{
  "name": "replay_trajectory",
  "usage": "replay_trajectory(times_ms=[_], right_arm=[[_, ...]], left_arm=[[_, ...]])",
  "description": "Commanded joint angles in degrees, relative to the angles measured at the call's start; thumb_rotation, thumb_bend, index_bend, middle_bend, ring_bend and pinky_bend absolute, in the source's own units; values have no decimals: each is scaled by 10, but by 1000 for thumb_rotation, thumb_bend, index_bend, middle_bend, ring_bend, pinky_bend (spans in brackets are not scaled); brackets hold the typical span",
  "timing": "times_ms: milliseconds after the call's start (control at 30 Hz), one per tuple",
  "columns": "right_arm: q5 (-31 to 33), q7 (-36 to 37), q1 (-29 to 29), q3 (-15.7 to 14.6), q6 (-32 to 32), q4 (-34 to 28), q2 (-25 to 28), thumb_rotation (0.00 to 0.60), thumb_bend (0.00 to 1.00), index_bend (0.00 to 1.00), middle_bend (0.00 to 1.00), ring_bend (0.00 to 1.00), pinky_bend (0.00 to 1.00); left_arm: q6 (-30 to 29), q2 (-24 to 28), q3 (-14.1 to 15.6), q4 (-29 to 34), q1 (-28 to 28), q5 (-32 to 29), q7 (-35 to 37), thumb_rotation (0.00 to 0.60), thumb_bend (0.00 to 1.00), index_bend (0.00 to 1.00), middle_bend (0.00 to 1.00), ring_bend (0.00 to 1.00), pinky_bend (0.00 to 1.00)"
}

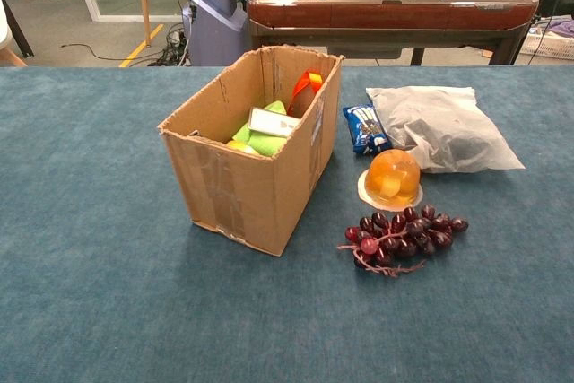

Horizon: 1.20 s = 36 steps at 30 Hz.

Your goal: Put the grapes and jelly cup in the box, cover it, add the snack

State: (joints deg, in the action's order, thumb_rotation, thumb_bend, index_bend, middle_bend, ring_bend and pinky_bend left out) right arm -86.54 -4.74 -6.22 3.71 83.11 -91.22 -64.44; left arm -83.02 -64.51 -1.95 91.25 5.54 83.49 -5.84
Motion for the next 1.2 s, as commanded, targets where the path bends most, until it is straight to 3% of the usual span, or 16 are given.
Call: replay_trajectory(times_ms=[33, 367, 633, 867, 1033, 1200], right_arm=[[-1, 1, -1, -1, -2, -1, 1, 600, 176, 319, 370, 312, 503], [5, -3, -4, -2, -11, 0, -3, 600, 168, 319, 370, 312, 503], [-12, -13, -16, 1, -9, 13, -19, 600, 12, 319, 365, 312, 503], [-30, -35, -49, 4, -43, 15, -31, 600, 0, 319, 356, 315, 506], [-42, -96, -96, 8, -100, -1, -49, 600, 0, 319, 419, 511, 680], [-32, -143, -132, 15, -149, -20, -68, 600, 0, 319, 704, 794, 861]], left_arm=[[0, -2, 1, 0, 0, 2, 1, 600, 225, 386, 343, 289, 446], [6, -3, -1, -3, 3, 0, 5, 600, 225, 388, 353, 294, 450], [4, 0, 0, 0, 0, -4, 7, 600, 225, 388, 354, 294, 450], [4, 0, 2, 0, -1, -3, 3, 600, 225, 388, 354, 294, 450], [0, 3, -2, 1, -5, -11, 8, 600, 225, 388, 354, 294, 450], [2, 4, -5, -3, -6, -20, 12, 600, 225, 389, 354, 294, 450]])
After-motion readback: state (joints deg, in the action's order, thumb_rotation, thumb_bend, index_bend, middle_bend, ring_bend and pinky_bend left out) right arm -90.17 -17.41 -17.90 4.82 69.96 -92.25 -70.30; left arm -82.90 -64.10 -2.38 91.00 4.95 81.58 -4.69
